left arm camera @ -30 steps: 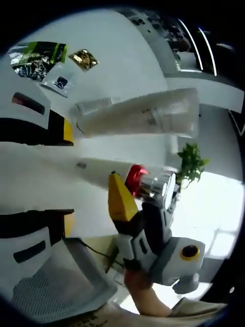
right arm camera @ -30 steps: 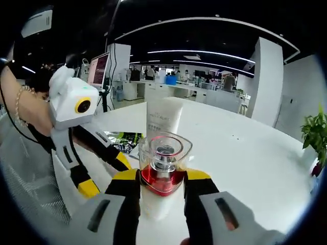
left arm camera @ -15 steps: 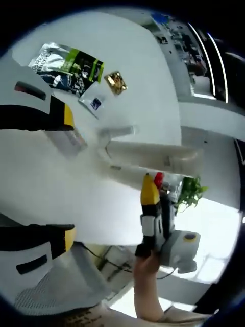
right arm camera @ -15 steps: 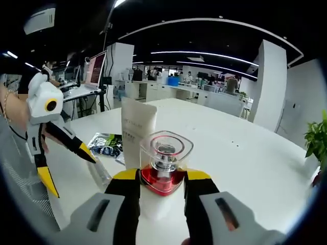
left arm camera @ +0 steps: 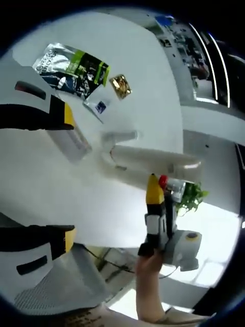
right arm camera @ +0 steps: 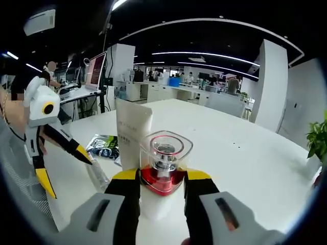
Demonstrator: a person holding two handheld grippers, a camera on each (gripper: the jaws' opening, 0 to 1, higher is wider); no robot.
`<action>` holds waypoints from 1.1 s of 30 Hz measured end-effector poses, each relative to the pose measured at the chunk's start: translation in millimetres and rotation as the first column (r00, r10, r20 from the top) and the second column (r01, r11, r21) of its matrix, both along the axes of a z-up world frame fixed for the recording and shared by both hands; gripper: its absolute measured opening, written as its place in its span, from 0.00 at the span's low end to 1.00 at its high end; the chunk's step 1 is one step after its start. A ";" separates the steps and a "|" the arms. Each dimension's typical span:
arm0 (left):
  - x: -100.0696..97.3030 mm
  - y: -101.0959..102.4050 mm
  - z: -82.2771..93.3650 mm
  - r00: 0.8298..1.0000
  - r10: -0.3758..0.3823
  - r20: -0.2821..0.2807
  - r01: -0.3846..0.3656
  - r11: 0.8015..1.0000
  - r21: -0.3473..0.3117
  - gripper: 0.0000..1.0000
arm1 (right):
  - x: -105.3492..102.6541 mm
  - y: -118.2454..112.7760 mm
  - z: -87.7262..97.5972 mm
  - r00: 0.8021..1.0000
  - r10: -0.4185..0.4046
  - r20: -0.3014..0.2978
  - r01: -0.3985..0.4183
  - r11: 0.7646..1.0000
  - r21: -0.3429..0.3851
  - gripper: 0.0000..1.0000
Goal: Arrange the skincare products in the storage area until every visible bottle or jar stands upright without overlapping.
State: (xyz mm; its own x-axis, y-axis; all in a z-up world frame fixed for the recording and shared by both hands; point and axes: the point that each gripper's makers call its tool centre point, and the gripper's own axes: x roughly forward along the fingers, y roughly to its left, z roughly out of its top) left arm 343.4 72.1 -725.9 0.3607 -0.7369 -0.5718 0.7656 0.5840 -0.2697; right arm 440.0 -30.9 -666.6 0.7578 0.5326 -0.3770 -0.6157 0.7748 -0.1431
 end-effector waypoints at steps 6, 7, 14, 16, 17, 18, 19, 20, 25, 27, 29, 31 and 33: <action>2.2 0.6 2.0 1.000 0.008 0.001 -0.008 1.000 -0.005 0.73 | 0.5 1.0 -0.1 1.000 0.010 0.003 -0.010 1.000 -0.003 0.33; 2.0 0.7 2.2 1.000 0.008 0.001 -0.008 1.000 -0.005 0.73 | 0.3 1.5 -0.1 1.000 0.016 0.005 -0.016 1.000 -0.007 0.33; 1.2 3.3 2.6 1.000 0.010 0.001 -0.010 1.000 -0.003 0.74 | -3.5 1.3 -7.3 0.999 0.044 -0.032 -0.046 0.998 -0.050 0.35; 1.1 3.5 2.6 1.000 0.010 0.000 -0.010 1.000 -0.002 0.74 | -6.4 1.0 -12.7 0.998 0.047 -0.050 -0.050 0.997 -0.056 0.37; 1.0 3.5 2.7 1.000 0.011 0.000 -0.011 1.000 -0.002 0.74 | -8.3 0.0 -15.5 0.998 0.046 -0.052 -0.049 0.997 -0.061 0.38; 1.1 3.7 2.9 1.000 0.011 0.001 -0.011 1.000 -0.002 0.74 | -9.8 -0.5 -17.4 0.997 0.044 -0.059 -0.048 0.997 -0.060 0.38; 1.2 4.0 3.1 1.000 0.012 0.002 -0.012 1.000 -0.002 0.74 | -12.5 -1.2 -20.3 0.997 0.041 -0.071 -0.045 0.997 -0.057 0.38; 1.3 4.1 3.2 1.000 0.013 0.002 -0.013 1.000 -0.003 0.74 | -14.4 -1.3 -22.3 0.996 0.040 -0.077 -0.044 0.997 -0.057 0.39; 0.8 4.3 4.4 1.000 0.014 0.003 -0.014 1.000 0.001 0.75 | -23.1 -2.3 -29.1 0.994 0.033 -0.108 -0.039 0.998 -0.053 0.43; 1.1 5.1 4.0 1.000 0.019 0.003 -0.019 1.000 0.008 0.78 | -26.4 -2.6 -30.6 0.993 0.032 -0.116 -0.039 0.998 -0.053 0.45; 1.7 5.8 4.1 1.000 0.024 0.006 -0.024 1.000 0.016 0.81 | -29.1 -2.9 -30.9 0.992 0.030 -0.124 -0.036 0.998 -0.044 0.46; 1.7 5.9 5.3 1.000 0.027 0.007 -0.027 0.999 0.019 0.81 | -31.7 -4.2 -31.6 0.991 0.025 -0.132 -0.030 0.999 -0.040 0.48; 1.6 5.7 7.1 1.000 0.030 0.008 -0.030 0.999 0.021 0.82 | -34.6 -5.8 -32.0 0.990 0.017 -0.139 -0.022 0.999 -0.030 0.50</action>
